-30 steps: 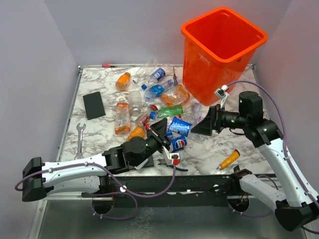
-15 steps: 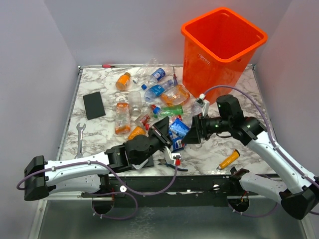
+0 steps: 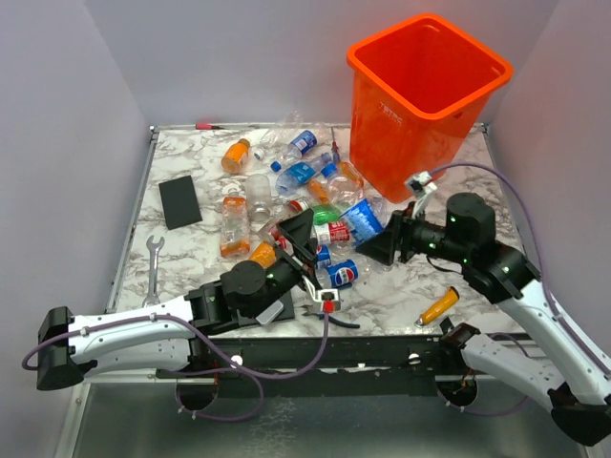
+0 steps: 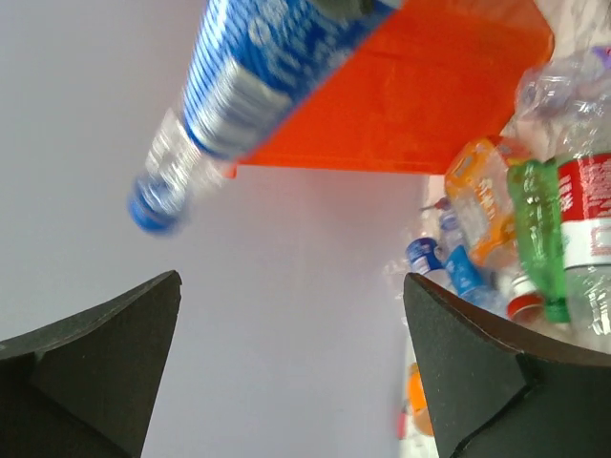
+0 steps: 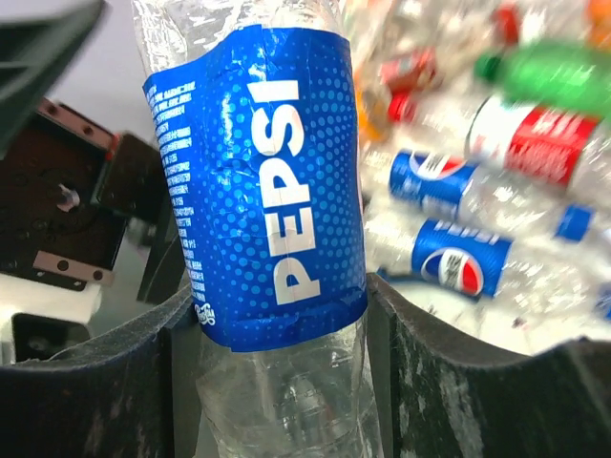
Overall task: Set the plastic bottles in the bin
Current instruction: Place the plastic bottle in the trash bin.
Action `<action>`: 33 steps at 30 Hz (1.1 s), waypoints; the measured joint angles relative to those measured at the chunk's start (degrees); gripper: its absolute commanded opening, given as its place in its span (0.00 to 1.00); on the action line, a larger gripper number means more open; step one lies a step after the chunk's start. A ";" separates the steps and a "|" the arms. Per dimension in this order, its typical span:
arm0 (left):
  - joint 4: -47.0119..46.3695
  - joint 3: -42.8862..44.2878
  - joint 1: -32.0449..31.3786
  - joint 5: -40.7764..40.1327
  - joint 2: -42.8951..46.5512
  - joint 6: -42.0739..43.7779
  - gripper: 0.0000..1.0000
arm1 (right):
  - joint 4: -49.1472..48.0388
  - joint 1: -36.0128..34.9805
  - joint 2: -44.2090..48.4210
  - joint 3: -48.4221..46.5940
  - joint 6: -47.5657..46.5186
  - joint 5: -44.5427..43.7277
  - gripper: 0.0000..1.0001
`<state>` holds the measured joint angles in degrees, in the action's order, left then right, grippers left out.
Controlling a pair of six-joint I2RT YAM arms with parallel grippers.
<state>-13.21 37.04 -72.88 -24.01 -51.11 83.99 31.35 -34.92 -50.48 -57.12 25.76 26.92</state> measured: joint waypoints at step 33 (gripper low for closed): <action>-25.22 14.14 23.50 42.40 -20.76 -127.60 0.79 | -36.76 0.02 14.95 21.18 3.91 -13.44 0.34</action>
<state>-38.44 51.18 -49.39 18.39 -71.88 -43.62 -5.41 -34.89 -35.53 -35.94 29.67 13.47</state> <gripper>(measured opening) 0.903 0.585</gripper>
